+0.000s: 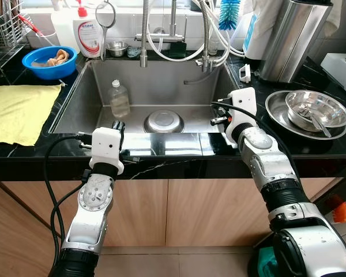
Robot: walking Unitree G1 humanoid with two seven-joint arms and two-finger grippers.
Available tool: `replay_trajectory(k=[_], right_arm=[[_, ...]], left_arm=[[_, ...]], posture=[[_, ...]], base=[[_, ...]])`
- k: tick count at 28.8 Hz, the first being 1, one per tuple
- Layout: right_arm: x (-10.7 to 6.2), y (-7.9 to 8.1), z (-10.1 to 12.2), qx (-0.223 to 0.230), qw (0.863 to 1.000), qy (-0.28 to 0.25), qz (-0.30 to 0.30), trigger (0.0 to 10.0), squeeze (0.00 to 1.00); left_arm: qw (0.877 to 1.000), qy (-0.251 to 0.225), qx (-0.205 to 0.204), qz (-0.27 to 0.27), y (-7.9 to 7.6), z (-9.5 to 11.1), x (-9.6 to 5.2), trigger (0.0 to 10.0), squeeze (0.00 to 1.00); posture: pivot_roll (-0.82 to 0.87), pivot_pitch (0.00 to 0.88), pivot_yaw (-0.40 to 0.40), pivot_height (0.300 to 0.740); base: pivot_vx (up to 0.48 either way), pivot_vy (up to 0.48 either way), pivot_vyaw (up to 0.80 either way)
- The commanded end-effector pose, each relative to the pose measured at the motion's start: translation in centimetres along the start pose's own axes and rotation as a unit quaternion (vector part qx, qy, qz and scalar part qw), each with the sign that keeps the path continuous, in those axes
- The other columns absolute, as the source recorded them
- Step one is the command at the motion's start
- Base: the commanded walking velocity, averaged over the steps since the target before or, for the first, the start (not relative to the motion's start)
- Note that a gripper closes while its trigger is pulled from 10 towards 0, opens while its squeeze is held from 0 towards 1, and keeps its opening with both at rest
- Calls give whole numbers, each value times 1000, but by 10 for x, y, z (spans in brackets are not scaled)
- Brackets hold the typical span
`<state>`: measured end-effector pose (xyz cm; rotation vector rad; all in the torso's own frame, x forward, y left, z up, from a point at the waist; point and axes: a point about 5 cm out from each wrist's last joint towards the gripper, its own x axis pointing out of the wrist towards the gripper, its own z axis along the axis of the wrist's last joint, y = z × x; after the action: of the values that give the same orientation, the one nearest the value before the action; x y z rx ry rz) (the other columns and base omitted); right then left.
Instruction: Kitchen organization
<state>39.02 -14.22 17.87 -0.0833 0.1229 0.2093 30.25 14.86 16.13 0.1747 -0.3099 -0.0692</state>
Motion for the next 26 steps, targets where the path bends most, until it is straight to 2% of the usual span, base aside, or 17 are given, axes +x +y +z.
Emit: replay_trajectory(k=[1,2,3,5,7,9,10,11,12,16,18,20,21,22,26], right_arm=[[-1,-1,3,4,1000,-11,-8,10000,1000],[-1,-2,3,0,1000,-14,-10,10000,1000],[-3,-4,7,-16,999,-33,-23,10000,0],[-7,-8,14,-34,997,-62,-44,10000,0],[-28,-21,25,-45,984,-132,-112,10000,0],[-42,-24,27,-52,977,-155,-133,10000,0],[-56,-26,25,-52,973,-167,-149,10000,0],[-56,-26,25,-52,973,-167,-149,10000,0],[-72,-29,23,-62,967,-179,-171,10000,0],[-99,-35,19,-94,951,-202,-213,10000,0],[-109,-38,14,-94,948,-202,-229,10000,0],[-127,-51,2,-60,934,-177,-304,10000,12],[-129,-53,0,-53,933,-173,-311,10000,898],[-128,-54,-7,-25,937,-164,-308,10000,1000],[-127,-57,-15,-24,938,-142,-316,10000,1000]], left_arm=[[1000,-6,8,2,-1,1,-2,10000,0],[1000,-6,7,1,-1,1,-3,10000,0],[1000,-6,7,0,-2,1,-3,10000,0],[1000,-6,7,-1,-3,1,-3,10000,0],[1000,-6,8,-3,-1,2,-4,10000,0],[1000,-5,9,-4,-1,1,-5,10000,0],[1000,-3,9,-7,-1,1,-6,10000,0],[1000,-3,9,-7,-1,1,-6,10000,0],[1000,-2,9,-10,-2,0,-6,10000,0],[1000,-2,8,-15,-4,0,-6,10000,0],[1000,-2,7,-18,-4,0,-6,10000,0],[1000,-2,8,-22,-5,0,-5,10000,0],[1000,-3,8,-22,-4,0,-5,10000,0],[1000,-3,9,-21,-4,1,-4,10000,0],[1000,-4,10,-21,-3,1,-3,10000,0]], posture=[[-109,0,-27,731],[-109,0,-28,731],[-106,0,-27,731],[-106,0,-25,731],[-108,0,-21,731],[-111,0,-19,731],[-116,0,-15,731],[-116,0,-15,731],[-119,0,-12,731],[-125,0,-6,731],[-126,0,-4,731],[-124,0,-1,731],[-126,0,-1,731],[-131,0,0,731],[-125,0,-3,731]], base=[[0,0,0],[0,0,0],[0,0,0],[0,0,0],[0,0,0],[0,0,0],[0,0,0],[0,0,0],[0,0,0],[0,0,0],[0,0,0],[0,0,0],[0,0,0],[0,0,0],[0,0,0]])
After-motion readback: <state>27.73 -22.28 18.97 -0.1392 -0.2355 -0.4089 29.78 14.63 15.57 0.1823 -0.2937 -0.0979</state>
